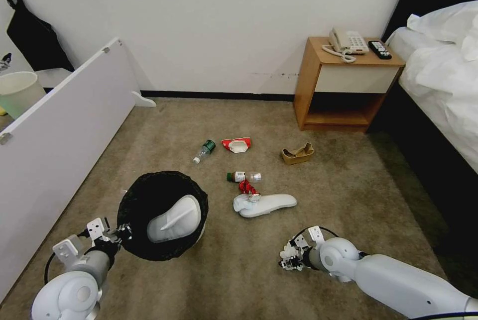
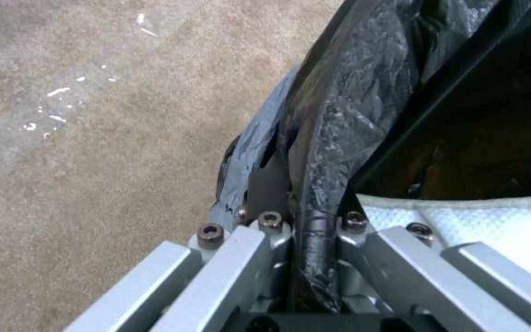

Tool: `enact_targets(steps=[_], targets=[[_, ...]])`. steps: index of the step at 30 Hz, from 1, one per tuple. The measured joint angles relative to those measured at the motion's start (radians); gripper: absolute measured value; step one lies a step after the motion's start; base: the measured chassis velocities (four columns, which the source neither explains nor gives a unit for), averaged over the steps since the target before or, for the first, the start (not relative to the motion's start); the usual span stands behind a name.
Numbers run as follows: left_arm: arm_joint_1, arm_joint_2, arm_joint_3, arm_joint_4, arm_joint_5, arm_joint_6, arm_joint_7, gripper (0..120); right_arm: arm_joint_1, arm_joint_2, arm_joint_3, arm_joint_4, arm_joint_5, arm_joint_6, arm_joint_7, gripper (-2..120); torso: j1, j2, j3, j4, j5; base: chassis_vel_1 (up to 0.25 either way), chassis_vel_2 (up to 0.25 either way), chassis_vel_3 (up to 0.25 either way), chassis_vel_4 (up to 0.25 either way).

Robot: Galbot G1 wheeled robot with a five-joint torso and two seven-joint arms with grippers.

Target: Pick up the trash bin and place the garbage on the floor into it.

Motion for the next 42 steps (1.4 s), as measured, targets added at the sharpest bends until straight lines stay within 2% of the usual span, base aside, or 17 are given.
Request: enact_targets(steps=[2,3,5,6,9,10,11,14,15,17,20,22,23,24,26,36,42], targets=[[0.0,-0.002,0.002,0.0,0.001,0.0,0.0,1,-0.001,0.003,0.001,-0.001,0.0,0.008,0.003,85,0.0,0.0,0.0,0.0,-0.0006,0.0,0.0,0.0,0.0],[0.0,-0.002,0.002,0.0,0.001,0.0,0.0,1,-0.001,0.003,0.001,-0.001,0.0,0.008,0.003,85,0.0,0.0,0.0,0.0,-0.0006,0.0,0.0,0.0,0.0],[0.0,-0.002,0.002,0.0,0.002,0.0,0.001,1,-0.001,0.007,0.001,-0.005,0.0,0.014,0.003,73,0.0,0.0,0.0,0.0,-0.0005,0.0,0.0,0.0,0.0],[0.0,-0.002,0.002,0.0,0.002,0.0,0.001,1,-0.001,0.007,0.001,-0.005,0.0,0.014,0.003,73,0.0,0.0,0.0,0.0,-0.0005,0.0,0.0,0.0,0.0],[0.002,-0.002,0.001,0.0,0.002,0.0,0.001,1,0.0,0.008,0.002,-0.007,0.0,0.016,0.002,63,0.0,0.0,0.0,0.0,-0.0007,0.0,0.0,0.0,0.0],[0.002,-0.002,0.001,0.0,0.002,-0.001,0.001,1,0.0,0.009,0.003,-0.008,0.0,0.019,0.002,56,0.0,0.0,0.0,0.0,-0.0007,0.0,0.0,0.0,0.0],[0.002,-0.002,0.001,0.0,0.002,-0.001,0.001,1,0.0,0.009,0.003,-0.008,0.0,0.019,0.002,56,0.0,0.0,0.0,0.0,-0.0007,0.0,0.0,0.0,0.0],[0.002,-0.004,0.001,0.001,0.003,-0.001,0.002,1,0.0,0.013,0.005,-0.016,-0.001,0.022,0.002,41,0.0,0.0,0.0,0.0,-0.0008,0.0,0.0,0.0,0.0],[0.002,-0.004,0.001,0.001,0.003,-0.001,0.002,1,0.0,0.013,0.005,-0.016,-0.001,0.022,0.002,41,0.0,0.0,0.0,0.0,-0.0008,0.0,0.0,0.0,0.0],[0.002,-0.005,0.002,0.001,0.004,-0.002,0.002,1,0.002,0.017,0.006,-0.024,-0.002,0.024,0.0,30,0.0,0.0,0.0,0.0,-0.0008,0.0,0.0,0.0,0.0],[0.002,-0.005,0.002,0.001,0.004,-0.002,0.002,1,0.002,0.018,0.007,-0.026,-0.003,0.024,-0.001,25,0.0,0.0,0.0,0.0,-0.0008,0.0,0.0,0.0,0.0],[0.001,-0.005,0.002,0.005,0.005,-0.002,0.004,1,0.003,0.018,0.007,-0.029,-0.004,0.027,-0.003,11,0.0,0.0,0.0,0.0,-0.0008,0.0,0.0,0.0,0.0],[0.001,-0.005,0.002,0.005,0.005,-0.002,0.004,1,0.003,0.018,0.007,-0.029,-0.004,0.027,-0.003,11,0.0,0.0,0.0,0.0,-0.0008,0.0,0.0,0.0,0.0],[0.001,-0.005,0.002,0.007,0.005,-0.002,0.004,1,0.003,0.016,0.008,-0.028,-0.004,0.027,-0.004,4,0.0,0.0,0.0,0.0,-0.0007,0.0,0.0,0.0,0.0],[0.0,-0.005,0.004,0.008,0.006,-0.003,0.004,1,0.003,0.013,0.008,-0.025,-0.003,0.028,-0.004,0,0.0,0.0,0.0,0.0,-0.0007,0.0,0.0,0.0,0.0],[-0.007,0.0,0.016,0.014,0.009,-0.003,0.005,1,0.001,-0.027,0.033,0.021,0.008,0.032,0.002,0,0.0,0.0,0.0,0.0,-0.0006,0.0,0.0,0.0,0.0],[-0.008,0.009,0.032,0.018,0.01,-0.002,0.005,1,-0.019,-0.101,0.094,0.128,0.022,0.04,0.022,0,0.0,0.0,0.0,0.0,-0.0006,0.0,0.0,0.0,0.0]])
